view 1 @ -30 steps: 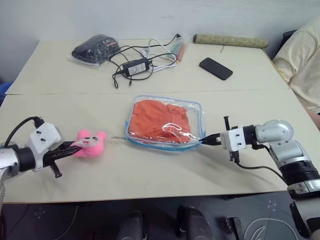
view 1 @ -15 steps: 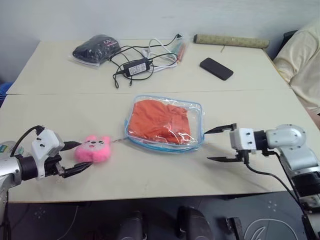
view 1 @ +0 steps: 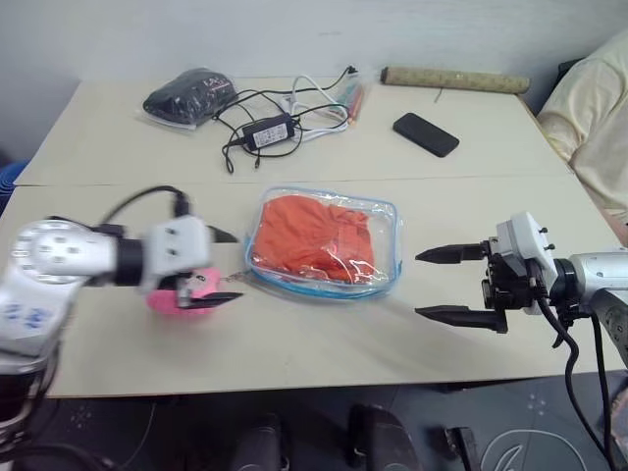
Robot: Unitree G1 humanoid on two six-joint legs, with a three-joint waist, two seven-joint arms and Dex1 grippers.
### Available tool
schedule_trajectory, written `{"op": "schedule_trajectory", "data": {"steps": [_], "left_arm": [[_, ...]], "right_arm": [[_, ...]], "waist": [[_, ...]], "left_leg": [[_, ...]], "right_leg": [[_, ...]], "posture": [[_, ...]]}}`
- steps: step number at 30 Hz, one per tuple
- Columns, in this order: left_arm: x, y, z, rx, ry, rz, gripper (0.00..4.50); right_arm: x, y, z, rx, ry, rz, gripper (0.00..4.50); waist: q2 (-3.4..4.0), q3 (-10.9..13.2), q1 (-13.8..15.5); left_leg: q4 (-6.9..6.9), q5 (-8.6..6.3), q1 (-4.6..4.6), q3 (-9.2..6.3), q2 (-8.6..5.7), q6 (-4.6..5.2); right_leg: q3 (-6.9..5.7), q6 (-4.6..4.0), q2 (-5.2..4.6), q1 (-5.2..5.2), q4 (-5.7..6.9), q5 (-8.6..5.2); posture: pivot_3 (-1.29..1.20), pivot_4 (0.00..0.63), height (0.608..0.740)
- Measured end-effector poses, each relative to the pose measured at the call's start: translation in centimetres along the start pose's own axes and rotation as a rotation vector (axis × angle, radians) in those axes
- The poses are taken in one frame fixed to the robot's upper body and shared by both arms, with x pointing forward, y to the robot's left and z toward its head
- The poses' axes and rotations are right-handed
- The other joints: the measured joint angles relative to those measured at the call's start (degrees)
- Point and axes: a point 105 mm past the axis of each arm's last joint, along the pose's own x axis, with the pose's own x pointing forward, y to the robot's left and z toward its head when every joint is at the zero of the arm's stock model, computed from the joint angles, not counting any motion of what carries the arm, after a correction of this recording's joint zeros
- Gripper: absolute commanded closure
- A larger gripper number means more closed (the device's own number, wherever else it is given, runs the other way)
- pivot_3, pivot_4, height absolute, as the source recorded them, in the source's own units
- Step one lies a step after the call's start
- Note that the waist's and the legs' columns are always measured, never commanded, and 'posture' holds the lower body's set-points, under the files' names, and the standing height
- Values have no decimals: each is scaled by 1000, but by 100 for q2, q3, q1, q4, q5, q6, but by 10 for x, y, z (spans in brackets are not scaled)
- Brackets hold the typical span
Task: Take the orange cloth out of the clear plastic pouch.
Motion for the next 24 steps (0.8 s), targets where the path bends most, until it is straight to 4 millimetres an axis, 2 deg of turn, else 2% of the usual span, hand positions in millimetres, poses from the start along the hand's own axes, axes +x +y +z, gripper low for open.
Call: {"op": "schedule_trajectory", "data": {"steps": [3,7,10,21,23,24], "left_arm": [[27,2,-1,112,1,-6,25],[43,8,-2,150,-7,20,25],[45,8,-5,177,2,10,551],[52,5,-13,164,-11,-25,3952],[55,6,-11,124,-28,-21,4406],[56,6,-9,94,-42,-14,4484]], "right_arm": [[6,3,6,26,-30,-15,10],[7,5,12,29,-52,-38,10],[5,4,16,40,-69,-65,0],[3,1,12,51,-61,-99,0],[3,2,10,49,-55,-101,0],[3,2,9,49,-53,-101,0]], "waist": [[-1,0,6],[-2,0,26],[-3,1,37],[-3,0,137],[-4,0,143],[-4,0,146]], "left_leg": [[0,0,-3,2,2,0],[4,0,-6,-1,7,2],[5,0,-6,-2,12,3],[12,1,-6,-4,13,9],[13,1,-7,-6,13,10],[13,1,-8,-6,13,12]], "right_leg": [[3,0,2,-4,-4,0],[3,1,2,-4,-4,1],[3,1,1,-4,-3,1],[4,7,0,-1,-2,4],[5,9,-1,0,-3,5],[5,10,-2,1,-3,5]], "posture": [[0,150,740],[0,150,740],[0,150,740],[0,150,740],[0,150,740],[0,150,740]]}}
